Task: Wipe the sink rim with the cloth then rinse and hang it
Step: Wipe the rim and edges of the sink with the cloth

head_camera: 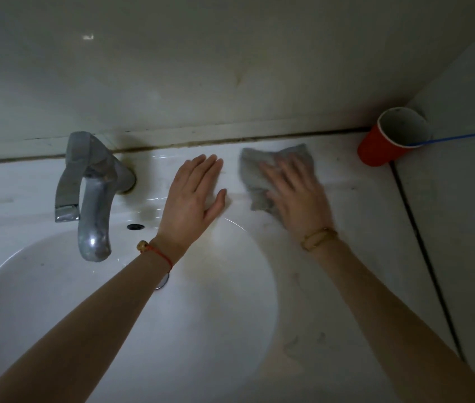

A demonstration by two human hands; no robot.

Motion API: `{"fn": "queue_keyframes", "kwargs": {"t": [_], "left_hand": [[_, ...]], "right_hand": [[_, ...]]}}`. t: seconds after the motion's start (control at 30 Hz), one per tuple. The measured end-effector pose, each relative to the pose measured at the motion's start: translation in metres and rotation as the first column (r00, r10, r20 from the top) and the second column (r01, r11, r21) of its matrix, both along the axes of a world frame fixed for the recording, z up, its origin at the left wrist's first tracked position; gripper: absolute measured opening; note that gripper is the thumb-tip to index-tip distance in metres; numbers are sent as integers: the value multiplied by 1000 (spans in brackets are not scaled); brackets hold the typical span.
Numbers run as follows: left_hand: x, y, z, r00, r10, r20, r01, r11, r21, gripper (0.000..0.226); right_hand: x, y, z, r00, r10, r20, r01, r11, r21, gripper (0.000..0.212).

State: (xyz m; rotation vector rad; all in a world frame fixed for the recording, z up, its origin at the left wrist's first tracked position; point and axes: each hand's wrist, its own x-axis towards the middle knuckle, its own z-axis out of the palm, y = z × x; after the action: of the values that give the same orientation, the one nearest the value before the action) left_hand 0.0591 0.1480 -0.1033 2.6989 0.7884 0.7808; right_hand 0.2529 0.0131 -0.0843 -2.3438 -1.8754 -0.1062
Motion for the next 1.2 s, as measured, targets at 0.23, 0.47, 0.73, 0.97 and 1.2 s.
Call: {"fn": "queue_keyframes", "kwargs": {"t": [0.23,0.47,0.73,0.97,1.2], "left_hand": [[1,-3,-1,1000,8,-3,-8,1000,-17,47],[-9,-10,29,998,-7,-63,6,1000,-12,48],[-84,-23,71,990,137,-12,-136,987,91,36],[-137,-15,69,955,290,-69,-283,955,91,39],[-135,-15,64,946,322,-17,-321,946,45,38]], "right_hand": [[-13,7,1,955,-280,-92,290,950,118,49],[-15,10,2,991,-72,-116,85,990,113,46],[-58,40,6,958,-230,-169,251,961,118,46],[-131,74,1,997,59,-47,-58,998,11,56],[-81,53,-5,999,-50,-23,50,999,15,66]]}}
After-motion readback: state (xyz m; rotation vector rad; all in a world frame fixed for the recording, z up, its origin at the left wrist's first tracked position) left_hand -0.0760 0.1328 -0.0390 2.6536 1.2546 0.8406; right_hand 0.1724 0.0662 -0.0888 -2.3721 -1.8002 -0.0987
